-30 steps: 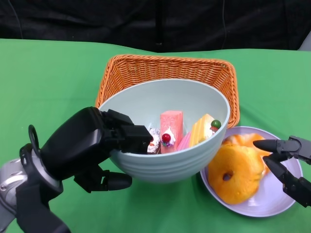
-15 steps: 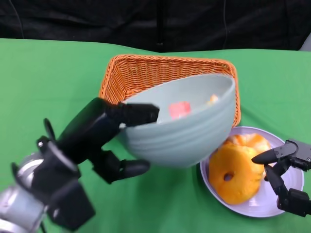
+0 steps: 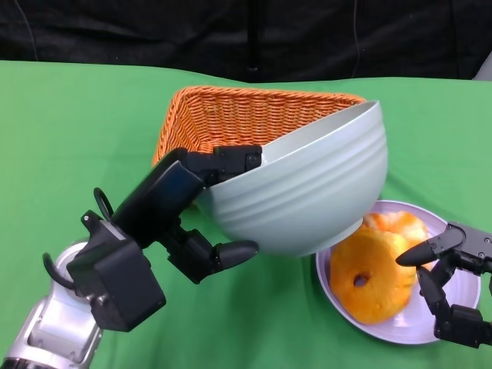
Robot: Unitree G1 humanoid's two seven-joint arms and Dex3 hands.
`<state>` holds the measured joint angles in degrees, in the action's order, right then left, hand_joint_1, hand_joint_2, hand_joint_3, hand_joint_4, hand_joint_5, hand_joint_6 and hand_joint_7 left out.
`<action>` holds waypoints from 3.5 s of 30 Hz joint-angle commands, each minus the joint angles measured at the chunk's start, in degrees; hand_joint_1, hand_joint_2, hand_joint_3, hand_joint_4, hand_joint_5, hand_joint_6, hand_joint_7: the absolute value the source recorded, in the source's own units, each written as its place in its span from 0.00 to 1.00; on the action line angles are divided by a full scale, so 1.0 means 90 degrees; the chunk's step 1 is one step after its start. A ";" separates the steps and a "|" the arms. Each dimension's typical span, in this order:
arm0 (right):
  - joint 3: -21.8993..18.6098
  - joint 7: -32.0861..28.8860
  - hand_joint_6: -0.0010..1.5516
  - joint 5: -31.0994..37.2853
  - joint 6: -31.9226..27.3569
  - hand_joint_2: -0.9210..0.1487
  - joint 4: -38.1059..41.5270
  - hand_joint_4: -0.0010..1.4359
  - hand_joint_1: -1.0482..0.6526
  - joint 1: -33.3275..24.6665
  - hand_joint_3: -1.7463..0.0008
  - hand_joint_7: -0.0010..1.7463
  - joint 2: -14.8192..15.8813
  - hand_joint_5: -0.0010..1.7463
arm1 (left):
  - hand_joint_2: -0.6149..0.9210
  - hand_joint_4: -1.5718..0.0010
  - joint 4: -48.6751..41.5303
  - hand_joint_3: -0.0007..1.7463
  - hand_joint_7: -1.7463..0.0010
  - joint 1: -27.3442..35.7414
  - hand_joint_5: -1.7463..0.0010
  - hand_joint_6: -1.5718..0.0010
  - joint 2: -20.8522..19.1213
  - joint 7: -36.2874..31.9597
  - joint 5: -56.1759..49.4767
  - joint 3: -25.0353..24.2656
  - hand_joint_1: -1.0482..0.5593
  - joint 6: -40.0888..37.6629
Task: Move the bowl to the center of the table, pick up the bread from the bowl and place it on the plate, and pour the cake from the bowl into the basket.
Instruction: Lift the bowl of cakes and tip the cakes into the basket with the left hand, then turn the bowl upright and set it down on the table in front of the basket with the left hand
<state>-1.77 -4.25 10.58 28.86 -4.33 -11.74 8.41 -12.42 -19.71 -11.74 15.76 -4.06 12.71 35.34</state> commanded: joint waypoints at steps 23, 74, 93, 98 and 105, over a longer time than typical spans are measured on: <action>-0.0034 0.0068 0.56 -0.0040 0.0012 0.42 0.0116 0.63 0.51 0.0018 0.36 0.61 -0.0006 0.82 | 0.56 0.33 -0.0480 0.96 0.00 -0.0737 0.00 0.45 0.1634 -0.0462 0.0654 -0.0832 0.59 -0.1806; -0.0001 0.0136 0.56 0.0001 0.0051 0.43 0.0207 0.62 0.51 0.0029 0.37 0.62 -0.0041 0.84 | 0.56 0.34 -0.1938 1.00 0.00 -0.2278 0.00 0.46 0.3633 -0.2473 0.3907 -0.2569 0.57 -0.4782; 0.0005 0.0100 0.56 0.0080 0.0138 0.47 0.0313 0.63 0.51 0.0066 0.32 0.62 -0.0050 0.83 | 0.62 0.31 -0.1835 0.93 0.00 -0.2558 0.00 0.49 0.3776 -0.2527 0.5875 -0.3030 0.50 -0.5170; -0.0015 0.0096 0.56 0.0092 0.0137 0.47 0.0345 0.63 0.50 0.0077 0.32 0.62 -0.0038 0.84 | 0.64 0.31 -0.1897 0.93 0.00 -0.2552 0.00 0.50 0.3736 -0.2276 0.6186 -0.3065 0.48 -0.5177; 0.0006 0.0150 0.56 0.0017 0.0111 0.48 0.0313 0.63 0.51 0.0052 0.31 0.62 -0.0051 0.84 | 0.64 0.31 -0.2014 0.91 0.00 -0.2493 0.00 0.48 0.3716 -0.1753 0.6544 -0.3132 0.46 -0.5113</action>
<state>-1.57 -3.06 11.47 29.12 -1.50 -11.32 7.80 -30.76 -33.81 15.08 -2.07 53.84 -14.63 -11.75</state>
